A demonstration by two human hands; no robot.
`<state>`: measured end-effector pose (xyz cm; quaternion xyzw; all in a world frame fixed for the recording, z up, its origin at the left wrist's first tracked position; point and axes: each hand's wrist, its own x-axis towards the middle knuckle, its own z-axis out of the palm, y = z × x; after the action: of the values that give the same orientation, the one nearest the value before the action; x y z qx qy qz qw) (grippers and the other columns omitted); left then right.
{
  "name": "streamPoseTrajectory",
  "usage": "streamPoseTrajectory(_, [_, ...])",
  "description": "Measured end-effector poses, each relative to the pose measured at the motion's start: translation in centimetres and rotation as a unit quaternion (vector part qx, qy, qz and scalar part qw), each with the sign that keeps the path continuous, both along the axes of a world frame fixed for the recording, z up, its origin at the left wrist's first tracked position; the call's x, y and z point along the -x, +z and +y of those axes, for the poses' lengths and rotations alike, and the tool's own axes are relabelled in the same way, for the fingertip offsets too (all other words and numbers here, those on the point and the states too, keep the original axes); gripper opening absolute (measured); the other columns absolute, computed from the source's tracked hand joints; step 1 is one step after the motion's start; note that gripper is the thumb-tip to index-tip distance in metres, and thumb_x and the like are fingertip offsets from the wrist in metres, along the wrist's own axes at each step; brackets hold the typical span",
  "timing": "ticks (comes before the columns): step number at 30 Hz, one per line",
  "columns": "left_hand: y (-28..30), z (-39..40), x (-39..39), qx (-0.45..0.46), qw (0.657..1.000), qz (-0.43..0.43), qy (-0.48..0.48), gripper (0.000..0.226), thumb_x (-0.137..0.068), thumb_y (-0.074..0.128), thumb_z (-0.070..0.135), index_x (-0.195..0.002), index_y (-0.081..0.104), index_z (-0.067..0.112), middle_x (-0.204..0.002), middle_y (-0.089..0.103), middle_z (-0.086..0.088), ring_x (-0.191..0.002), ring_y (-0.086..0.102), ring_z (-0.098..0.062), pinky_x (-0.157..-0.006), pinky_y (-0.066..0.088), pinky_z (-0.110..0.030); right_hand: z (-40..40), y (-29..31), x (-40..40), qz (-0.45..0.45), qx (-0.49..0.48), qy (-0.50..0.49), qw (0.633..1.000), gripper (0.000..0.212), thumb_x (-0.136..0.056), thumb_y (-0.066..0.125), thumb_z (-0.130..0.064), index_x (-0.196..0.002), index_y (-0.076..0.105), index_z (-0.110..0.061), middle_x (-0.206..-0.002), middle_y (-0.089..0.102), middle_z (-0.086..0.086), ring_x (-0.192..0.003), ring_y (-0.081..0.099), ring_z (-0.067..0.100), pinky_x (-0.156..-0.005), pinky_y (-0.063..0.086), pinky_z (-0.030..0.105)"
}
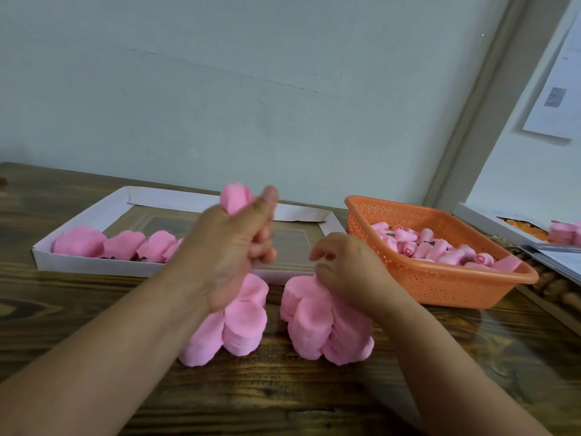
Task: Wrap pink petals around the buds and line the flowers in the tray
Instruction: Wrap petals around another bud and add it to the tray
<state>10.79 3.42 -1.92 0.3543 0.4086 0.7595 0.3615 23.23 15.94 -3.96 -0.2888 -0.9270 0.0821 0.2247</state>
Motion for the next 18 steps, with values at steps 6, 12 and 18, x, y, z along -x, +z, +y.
streamPoseTrajectory(6, [0.3, 0.4, 1.7, -0.006, 0.995, 0.002, 0.102, 0.032, -0.091, 0.056, 0.034, -0.065, 0.047, 0.016, -0.043, 0.04, 0.009, -0.035, 0.029, -0.005, -0.044, 0.042, -0.016, -3.0, 0.7, 3.1, -0.018, 0.082, 0.114, 0.99, 0.009, -0.084, 0.065, -0.02, -0.086, 0.07, -0.013, -0.08, 0.057, -0.012, -0.077, 0.054, 0.008, -0.069, 0.046, 0.025])
streamPoseTrajectory(12, [-0.4, 0.8, 1.8, -0.001, 0.991, 0.039, 0.13, 0.029, -0.091, 0.056, 0.035, -0.073, 0.055, 0.012, -0.046, 0.037, 0.007, -0.036, 0.029, -0.005, -0.045, 0.043, -0.018, -3.6, 0.3, 5.7, -0.129, 0.054, 0.081, 0.987, 0.016, -0.085, 0.06, -0.021, -0.072, 0.06, -0.012, -0.068, 0.055, 0.001, -0.066, 0.05, 0.019, -0.051, 0.035, 0.026])
streamPoseTrajectory(18, [-0.6, 1.0, 2.3, 0.005, 0.989, 0.031, 0.144, 0.028, -0.092, 0.057, 0.036, -0.076, 0.057, 0.013, -0.043, 0.039, 0.011, -0.036, 0.031, -0.004, -0.045, 0.044, -0.018, -4.0, 0.1, 6.7, -0.138, -0.015, 0.071, 0.988, 0.009, -0.083, 0.058, -0.01, -0.074, 0.055, -0.013, -0.082, 0.06, 0.006, -0.079, 0.055, 0.026, -0.059, 0.036, 0.027])
